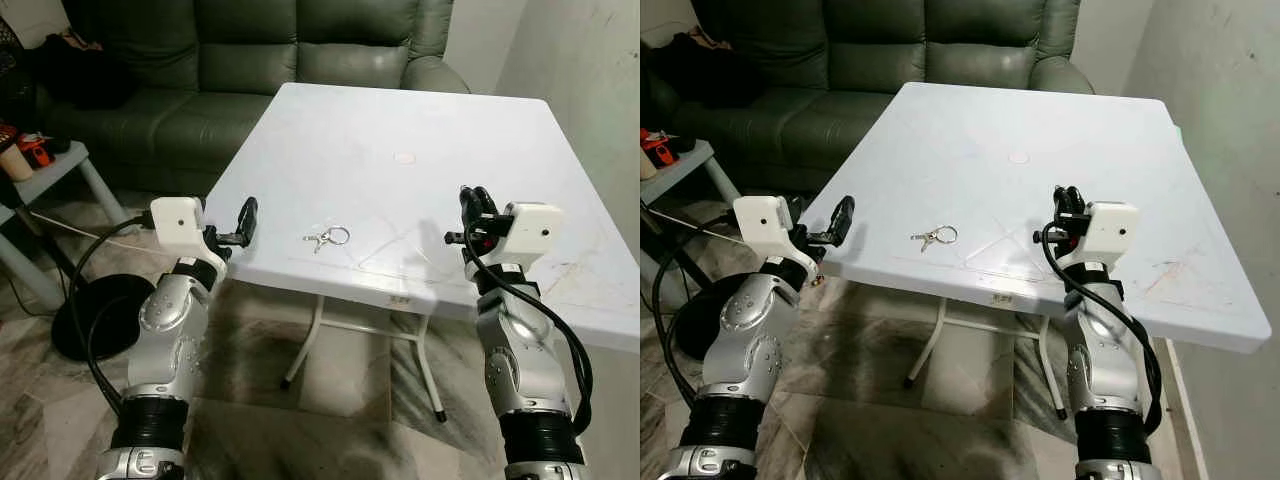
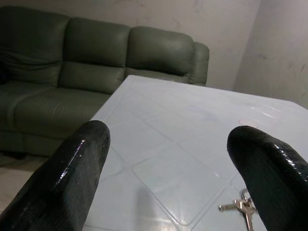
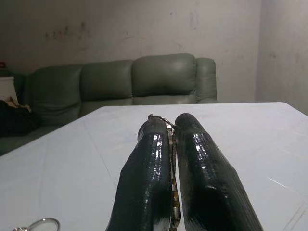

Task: Hang keys on a hook

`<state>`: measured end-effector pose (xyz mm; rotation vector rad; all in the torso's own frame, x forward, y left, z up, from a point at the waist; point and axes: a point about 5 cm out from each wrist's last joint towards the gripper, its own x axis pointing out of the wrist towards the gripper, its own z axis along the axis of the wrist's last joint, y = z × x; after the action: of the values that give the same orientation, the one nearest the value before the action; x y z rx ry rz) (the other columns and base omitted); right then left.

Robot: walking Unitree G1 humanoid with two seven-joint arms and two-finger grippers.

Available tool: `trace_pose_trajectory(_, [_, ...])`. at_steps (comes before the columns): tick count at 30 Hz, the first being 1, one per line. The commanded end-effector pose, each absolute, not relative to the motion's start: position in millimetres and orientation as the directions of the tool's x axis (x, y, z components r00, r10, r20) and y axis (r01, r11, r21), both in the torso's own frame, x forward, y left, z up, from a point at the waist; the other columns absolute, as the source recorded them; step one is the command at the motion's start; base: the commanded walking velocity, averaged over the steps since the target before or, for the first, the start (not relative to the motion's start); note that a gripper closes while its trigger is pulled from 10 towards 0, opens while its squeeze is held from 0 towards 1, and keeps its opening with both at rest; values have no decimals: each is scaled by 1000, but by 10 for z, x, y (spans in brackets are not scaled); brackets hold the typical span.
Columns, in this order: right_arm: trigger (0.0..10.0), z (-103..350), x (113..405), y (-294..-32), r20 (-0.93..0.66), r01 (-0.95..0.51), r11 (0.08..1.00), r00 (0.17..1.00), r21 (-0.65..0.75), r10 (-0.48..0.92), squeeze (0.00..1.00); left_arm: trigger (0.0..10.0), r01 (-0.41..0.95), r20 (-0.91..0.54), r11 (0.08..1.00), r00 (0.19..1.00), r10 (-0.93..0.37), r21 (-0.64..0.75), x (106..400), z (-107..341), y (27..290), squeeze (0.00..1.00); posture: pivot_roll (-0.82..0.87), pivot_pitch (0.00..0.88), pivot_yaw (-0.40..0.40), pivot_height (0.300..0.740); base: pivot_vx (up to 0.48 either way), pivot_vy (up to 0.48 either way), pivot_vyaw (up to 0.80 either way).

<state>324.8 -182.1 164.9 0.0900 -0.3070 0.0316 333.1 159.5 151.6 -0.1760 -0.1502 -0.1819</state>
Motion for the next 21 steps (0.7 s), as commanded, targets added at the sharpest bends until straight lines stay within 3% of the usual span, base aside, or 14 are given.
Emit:
trace_pose_trajectory(1, [10000,1644,3265,-1828,293,-38,997,956,65,18,0,10000,194,166,968,972,-168,-158,3339,1516,1604,0,-79,0,32,740,0,0,0])
trace_pose_trajectory(7, [10000,1496,3232,-1749,218,-62,996,975,58,48,0,10000,197,133,963,976,-174,-182,3277,1392,1588,0,-80,0,27,740,0,0,-74])
trace_pose_trajectory(21, [10000,1404,3233,-1657,160,-80,995,985,56,71,0,10000,144,100,962,987,-124,-232,3261,1291,1684,0,-61,0,5,740,0,0,-711])
